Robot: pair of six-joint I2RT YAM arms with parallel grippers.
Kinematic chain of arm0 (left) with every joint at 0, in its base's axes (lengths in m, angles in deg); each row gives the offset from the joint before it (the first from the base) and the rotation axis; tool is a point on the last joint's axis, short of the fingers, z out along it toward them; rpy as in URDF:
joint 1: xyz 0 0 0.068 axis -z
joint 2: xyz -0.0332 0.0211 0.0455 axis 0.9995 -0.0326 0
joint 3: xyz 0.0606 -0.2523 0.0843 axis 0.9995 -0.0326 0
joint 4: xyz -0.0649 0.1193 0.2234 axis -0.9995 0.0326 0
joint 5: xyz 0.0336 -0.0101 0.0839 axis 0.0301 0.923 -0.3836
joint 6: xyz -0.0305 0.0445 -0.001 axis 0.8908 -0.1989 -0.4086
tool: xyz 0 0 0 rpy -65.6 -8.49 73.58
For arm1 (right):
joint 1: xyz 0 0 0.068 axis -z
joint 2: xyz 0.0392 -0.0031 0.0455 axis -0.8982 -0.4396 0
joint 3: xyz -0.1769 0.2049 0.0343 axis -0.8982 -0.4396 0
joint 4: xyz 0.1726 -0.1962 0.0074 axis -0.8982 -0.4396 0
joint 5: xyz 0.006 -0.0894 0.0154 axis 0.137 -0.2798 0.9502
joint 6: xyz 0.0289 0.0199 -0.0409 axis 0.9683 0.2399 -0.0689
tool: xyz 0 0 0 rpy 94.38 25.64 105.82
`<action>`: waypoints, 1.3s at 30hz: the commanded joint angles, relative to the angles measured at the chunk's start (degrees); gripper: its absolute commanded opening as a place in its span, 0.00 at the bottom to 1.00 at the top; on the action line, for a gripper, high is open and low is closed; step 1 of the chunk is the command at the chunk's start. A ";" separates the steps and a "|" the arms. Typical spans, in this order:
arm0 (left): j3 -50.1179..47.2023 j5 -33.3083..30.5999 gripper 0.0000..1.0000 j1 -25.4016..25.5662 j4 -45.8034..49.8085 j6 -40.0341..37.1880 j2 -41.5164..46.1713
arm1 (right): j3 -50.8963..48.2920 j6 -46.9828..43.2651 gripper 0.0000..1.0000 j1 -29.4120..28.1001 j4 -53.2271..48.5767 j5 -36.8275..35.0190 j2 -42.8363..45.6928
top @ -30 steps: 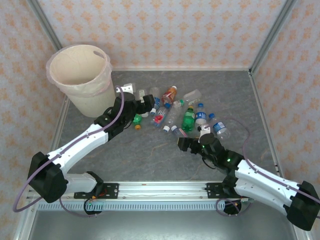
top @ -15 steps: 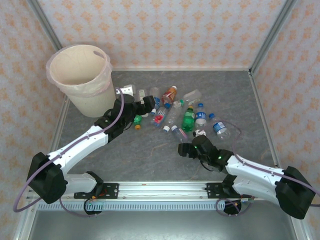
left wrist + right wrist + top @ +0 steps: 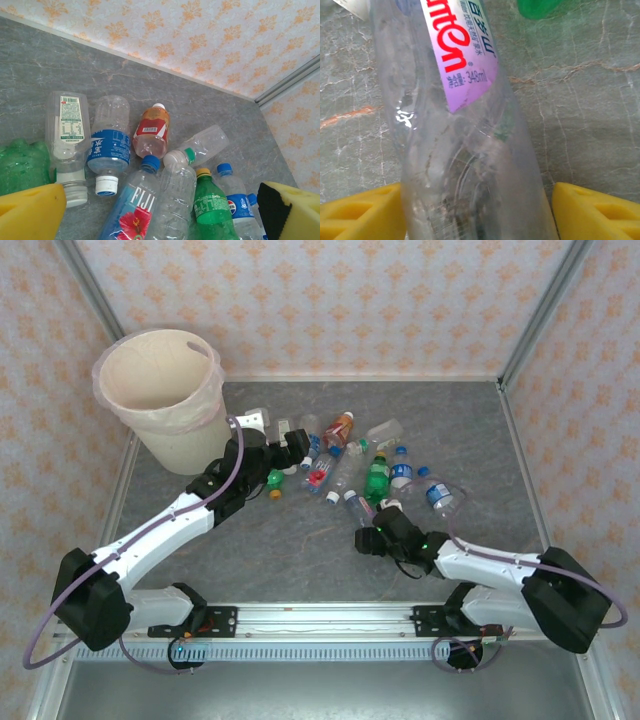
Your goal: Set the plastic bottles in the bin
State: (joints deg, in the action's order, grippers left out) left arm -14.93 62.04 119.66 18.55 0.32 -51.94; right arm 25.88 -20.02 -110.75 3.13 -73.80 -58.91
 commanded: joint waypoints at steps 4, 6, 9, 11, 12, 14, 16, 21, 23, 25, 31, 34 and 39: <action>-0.44 0.29 0.99 0.13 -0.47 -0.13 2.01 | 1.94 -1.34 0.62 -0.28 0.83 0.06 -3.21; -0.58 0.29 0.99 0.12 -0.60 -0.11 2.19 | 2.42 -1.16 0.60 -0.41 0.39 -0.35 -4.17; -0.61 0.57 0.99 0.16 -0.87 -0.04 2.19 | 2.39 -1.15 0.53 -0.49 0.44 0.00 -4.48; -0.50 0.65 0.99 0.19 -0.78 -0.03 2.19 | 2.38 -1.12 0.49 -0.54 0.53 -0.02 -3.76; -0.39 0.66 0.99 0.11 -0.74 -0.03 2.19 | 2.39 -1.19 0.46 -0.54 0.52 -0.04 -3.18; -0.26 0.72 0.99 0.11 -0.72 -0.03 2.30 | 2.51 -1.45 0.45 -0.54 0.39 0.17 -1.75; -0.34 0.73 0.99 0.11 -0.82 0.14 2.44 | 2.87 -1.50 0.45 -0.54 -0.07 0.01 0.21; -0.47 0.99 0.99 0.19 -0.91 0.33 2.54 | 3.66 -1.63 0.45 -0.50 -1.25 -0.10 5.03; -0.48 1.25 0.99 0.16 -1.05 0.62 2.63 | 4.09 -1.58 0.45 -0.54 -1.69 -0.26 6.90; -0.55 1.98 0.99 0.12 -1.45 1.06 2.63 | 4.70 -1.52 0.45 -0.54 -2.15 -0.51 8.76; -0.50 7.52 0.99 0.19 -3.80 3.58 1.78 | 6.99 -2.26 0.45 -0.54 -3.12 -3.44 14.83; -1.14 12.21 0.98 0.24 -6.28 5.74 0.78 | 7.53 -3.14 0.45 -0.54 -2.71 -5.11 17.66; -2.74 20.51 0.93 1.23 -12.49 8.59 -2.31 | 8.03 -4.66 0.46 -0.50 -0.96 -6.52 20.43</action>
State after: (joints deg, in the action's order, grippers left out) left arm -16.48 75.60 119.79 11.53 6.24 -52.29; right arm 32.13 -22.80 -111.03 0.99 -77.36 -39.63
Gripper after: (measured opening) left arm 0.938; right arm 0.459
